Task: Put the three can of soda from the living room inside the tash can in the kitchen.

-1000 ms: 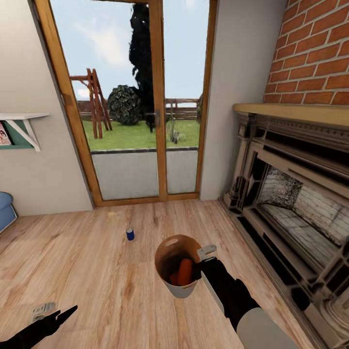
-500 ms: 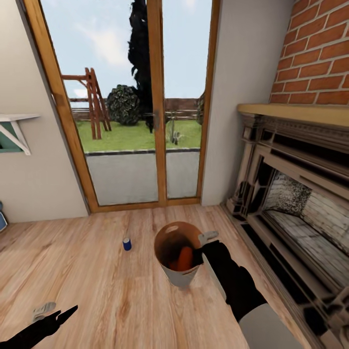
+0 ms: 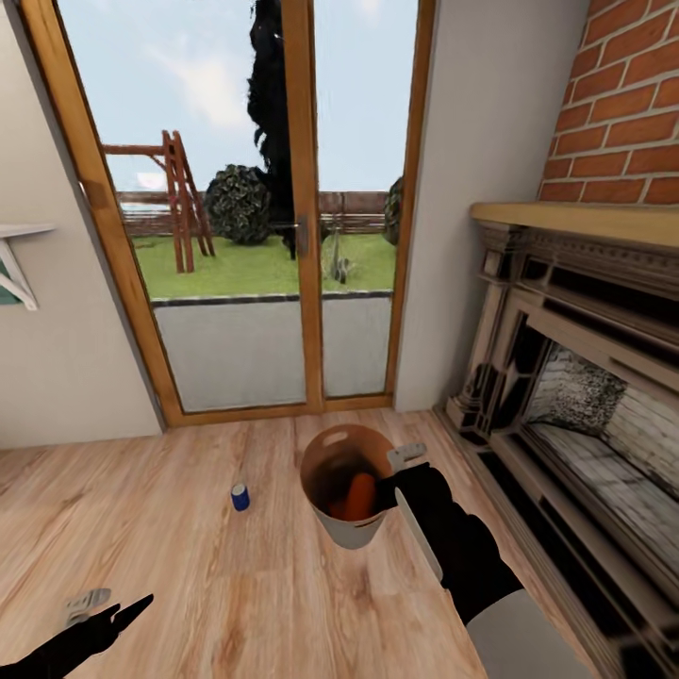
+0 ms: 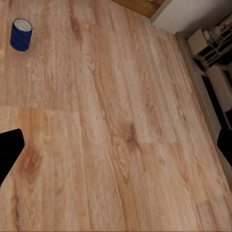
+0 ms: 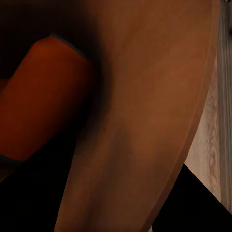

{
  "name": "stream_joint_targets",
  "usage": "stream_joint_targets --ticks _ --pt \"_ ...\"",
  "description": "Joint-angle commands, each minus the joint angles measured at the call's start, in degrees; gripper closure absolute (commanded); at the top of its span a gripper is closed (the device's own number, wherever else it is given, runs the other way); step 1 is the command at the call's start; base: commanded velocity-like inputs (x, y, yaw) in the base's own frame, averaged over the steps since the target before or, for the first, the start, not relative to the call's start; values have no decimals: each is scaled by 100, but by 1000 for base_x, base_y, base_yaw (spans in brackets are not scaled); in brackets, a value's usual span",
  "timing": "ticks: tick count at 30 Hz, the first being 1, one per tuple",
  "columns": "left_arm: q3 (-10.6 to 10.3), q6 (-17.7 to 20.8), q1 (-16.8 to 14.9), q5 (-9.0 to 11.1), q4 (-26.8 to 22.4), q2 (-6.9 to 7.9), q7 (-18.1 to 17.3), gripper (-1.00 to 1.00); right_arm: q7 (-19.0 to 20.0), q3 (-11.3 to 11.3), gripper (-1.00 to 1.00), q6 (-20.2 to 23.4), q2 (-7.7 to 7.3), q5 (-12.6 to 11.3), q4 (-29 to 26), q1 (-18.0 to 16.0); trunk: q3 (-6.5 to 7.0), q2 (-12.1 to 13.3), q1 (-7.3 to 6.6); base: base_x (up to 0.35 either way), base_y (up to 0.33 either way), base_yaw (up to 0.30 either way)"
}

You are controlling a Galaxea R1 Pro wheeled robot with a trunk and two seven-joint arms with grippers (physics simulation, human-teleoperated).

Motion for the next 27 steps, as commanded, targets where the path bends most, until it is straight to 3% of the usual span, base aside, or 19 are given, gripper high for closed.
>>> stream_joint_targets --ticks 1,20,27 --pt "1 0 0 0 0 -2 -2 -100 13 -1 100 -4 0 -22 -4 -1 1 -1 0 348 0 0" --pt "0 0 0 0 0 -2 14 -100 13 15 100 -11 6 -24 2 14 1 -1 0 348 2 0" --pt "0 6 0 0 0 3 12 -100 13 15 100 -11 6 -23 1 14 1 -1 0 342 115 0"
